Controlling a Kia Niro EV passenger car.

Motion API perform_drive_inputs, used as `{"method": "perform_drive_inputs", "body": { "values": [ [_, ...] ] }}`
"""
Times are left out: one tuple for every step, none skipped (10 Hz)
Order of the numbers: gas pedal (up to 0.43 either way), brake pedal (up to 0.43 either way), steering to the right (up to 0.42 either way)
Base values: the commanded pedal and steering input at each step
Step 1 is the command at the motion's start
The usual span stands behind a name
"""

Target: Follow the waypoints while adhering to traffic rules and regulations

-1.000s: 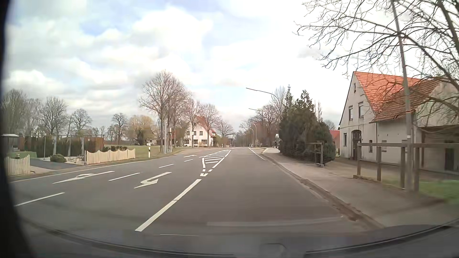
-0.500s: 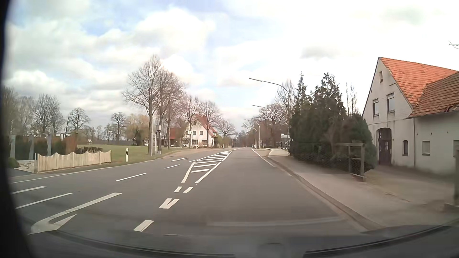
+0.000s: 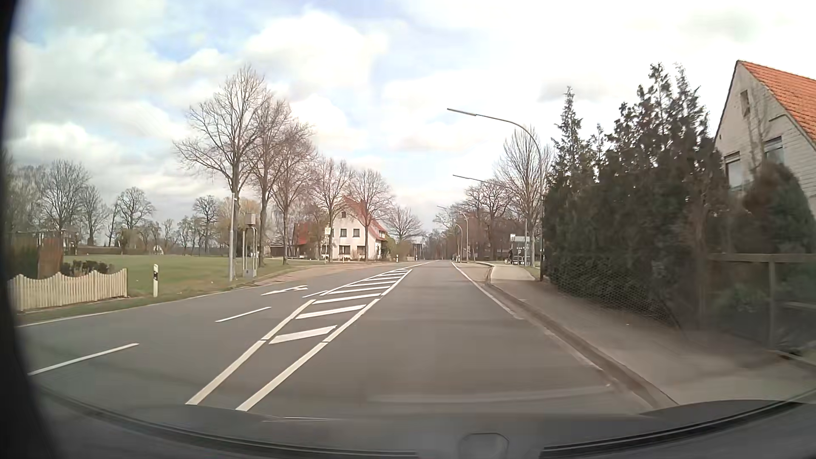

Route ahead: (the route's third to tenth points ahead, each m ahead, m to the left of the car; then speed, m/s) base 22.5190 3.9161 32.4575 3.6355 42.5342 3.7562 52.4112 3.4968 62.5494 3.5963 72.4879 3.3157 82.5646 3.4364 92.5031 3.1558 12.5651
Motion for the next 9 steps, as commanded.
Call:
{"method": "perform_drive_inputs", "body": {
  "values": [
    [0.220, 0.000, -0.003],
    [0.220, 0.000, -0.003],
    [0.220, 0.000, -0.003],
    [0.220, 0.000, -0.003],
    [0.220, 0.000, -0.003],
    [0.220, 0.000, -0.003],
    [0.197, 0.000, -0.003],
    [0.189, 0.000, -0.002],
    [0.189, 0.000, -0.002]
  ]
}}
